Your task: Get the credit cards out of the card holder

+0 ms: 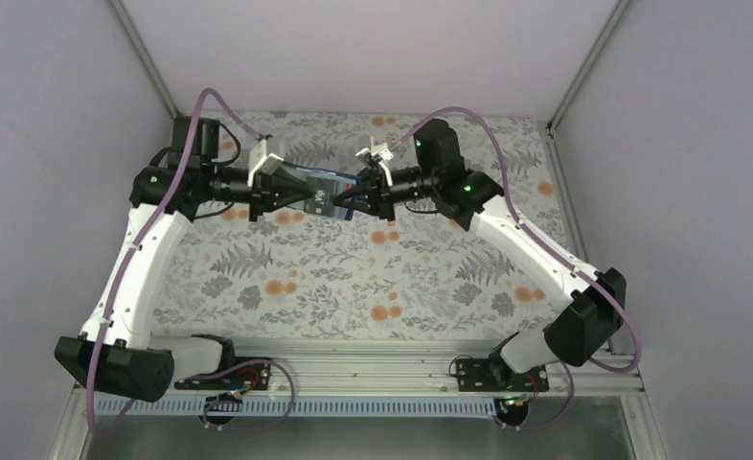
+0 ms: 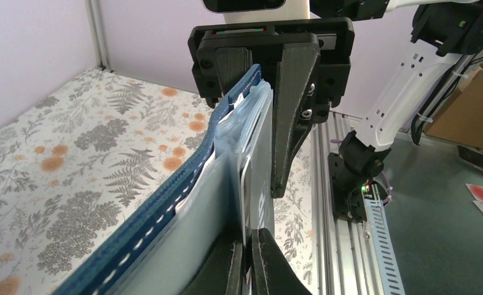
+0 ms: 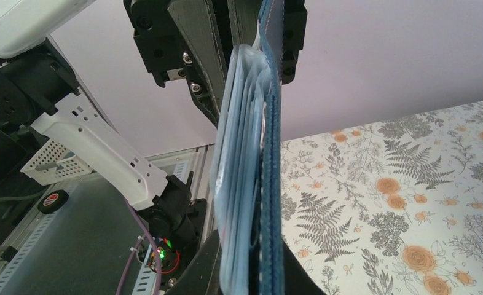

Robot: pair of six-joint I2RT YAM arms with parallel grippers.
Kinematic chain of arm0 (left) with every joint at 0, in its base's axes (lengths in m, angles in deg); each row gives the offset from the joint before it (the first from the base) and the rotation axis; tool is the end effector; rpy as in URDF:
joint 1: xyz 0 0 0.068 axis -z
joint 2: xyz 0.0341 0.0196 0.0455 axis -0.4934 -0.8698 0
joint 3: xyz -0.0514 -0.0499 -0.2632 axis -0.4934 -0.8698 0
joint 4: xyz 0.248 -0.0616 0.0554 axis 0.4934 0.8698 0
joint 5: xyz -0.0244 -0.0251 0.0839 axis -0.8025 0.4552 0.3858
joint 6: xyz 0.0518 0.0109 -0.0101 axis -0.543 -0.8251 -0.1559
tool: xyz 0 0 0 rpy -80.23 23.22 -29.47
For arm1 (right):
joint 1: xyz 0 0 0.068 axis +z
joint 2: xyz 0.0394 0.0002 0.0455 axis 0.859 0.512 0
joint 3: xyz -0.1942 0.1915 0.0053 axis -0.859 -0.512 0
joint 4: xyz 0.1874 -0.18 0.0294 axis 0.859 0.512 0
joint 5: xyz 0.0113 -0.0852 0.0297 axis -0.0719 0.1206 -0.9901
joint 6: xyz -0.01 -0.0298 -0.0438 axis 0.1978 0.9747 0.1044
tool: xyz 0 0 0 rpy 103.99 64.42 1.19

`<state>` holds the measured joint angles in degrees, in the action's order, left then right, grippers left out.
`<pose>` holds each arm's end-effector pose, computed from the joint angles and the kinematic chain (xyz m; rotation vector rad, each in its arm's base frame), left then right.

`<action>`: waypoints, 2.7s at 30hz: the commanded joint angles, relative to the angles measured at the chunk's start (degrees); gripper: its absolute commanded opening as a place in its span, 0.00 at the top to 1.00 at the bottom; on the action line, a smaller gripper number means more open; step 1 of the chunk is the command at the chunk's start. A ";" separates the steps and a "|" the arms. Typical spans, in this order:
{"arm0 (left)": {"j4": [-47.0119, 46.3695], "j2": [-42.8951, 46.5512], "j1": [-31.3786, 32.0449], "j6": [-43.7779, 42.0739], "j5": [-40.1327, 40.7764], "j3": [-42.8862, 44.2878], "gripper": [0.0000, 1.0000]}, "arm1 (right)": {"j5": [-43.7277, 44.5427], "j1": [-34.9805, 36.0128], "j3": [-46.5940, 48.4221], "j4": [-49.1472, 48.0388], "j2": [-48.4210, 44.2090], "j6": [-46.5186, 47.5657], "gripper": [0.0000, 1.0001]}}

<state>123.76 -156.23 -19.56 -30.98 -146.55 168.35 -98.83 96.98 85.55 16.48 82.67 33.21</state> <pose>0.2154 -0.0710 0.4066 1.1866 1.6253 -1.0921 0.2404 0.2241 0.3834 -1.3021 1.5248 1.3548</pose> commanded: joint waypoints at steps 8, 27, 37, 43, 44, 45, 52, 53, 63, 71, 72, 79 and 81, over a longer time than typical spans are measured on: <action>-0.25 0.32 -1.63 -1.25 -1.19 1.43 0.98 | -0.78 0.48 -0.40 -0.93 -2.70 1.62 0.73; 3.46 0.70 -2.35 -4.48 -4.34 2.78 0.97 | -1.49 0.11 -0.48 -0.47 -2.86 1.62 0.96; 4.36 0.89 -3.06 -5.62 -4.84 2.18 0.98 | -1.85 0.10 -0.53 -0.12 -2.80 2.04 0.93; 4.17 1.00 -3.14 -5.17 -5.26 1.90 0.98 | -0.95 0.11 -0.71 -0.43 -3.13 1.64 0.84; 4.21 1.01 -3.14 -5.30 -5.34 1.89 0.98 | -0.81 0.07 -0.70 -0.44 -3.05 1.63 0.85; 4.26 1.07 -3.14 -5.48 -5.28 1.90 0.98 | -0.72 0.10 -0.65 -0.45 -3.00 1.64 0.85; 4.50 1.83 -3.10 -6.19 -5.09 1.37 0.98 | -0.33 -0.03 -0.74 -0.53 -2.80 1.27 0.85; 4.52 1.84 -3.16 -6.14 -5.09 1.37 0.98 | -0.23 -0.07 -0.60 -0.41 -2.70 1.34 0.85; 3.50 1.50 -3.39 -4.30 -2.45 2.20 0.97 | -0.67 -0.33 -0.34 1.16 -3.38 2.50 0.96; 3.08 0.80 -3.50 -4.28 -4.11 1.52 0.88 | -1.74 -0.34 -0.21 1.13 -3.09 2.62 0.96; 3.18 0.85 -3.45 -4.44 -4.54 1.41 0.88 | -1.74 -0.34 -0.22 1.13 -3.12 2.62 0.96; 3.98 0.96 -3.50 -5.46 -5.87 0.80 0.98 | -1.64 -0.31 -0.20 0.87 -3.30 2.36 0.96; 4.19 1.43 -3.50 -5.47 -5.82 0.88 0.98 | -1.29 -0.34 -0.32 1.07 -3.58 2.48 0.96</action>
<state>128.09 -155.61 -22.71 -34.85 -149.94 169.20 -99.00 96.78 85.09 18.03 81.29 34.94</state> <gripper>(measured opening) 0.026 0.117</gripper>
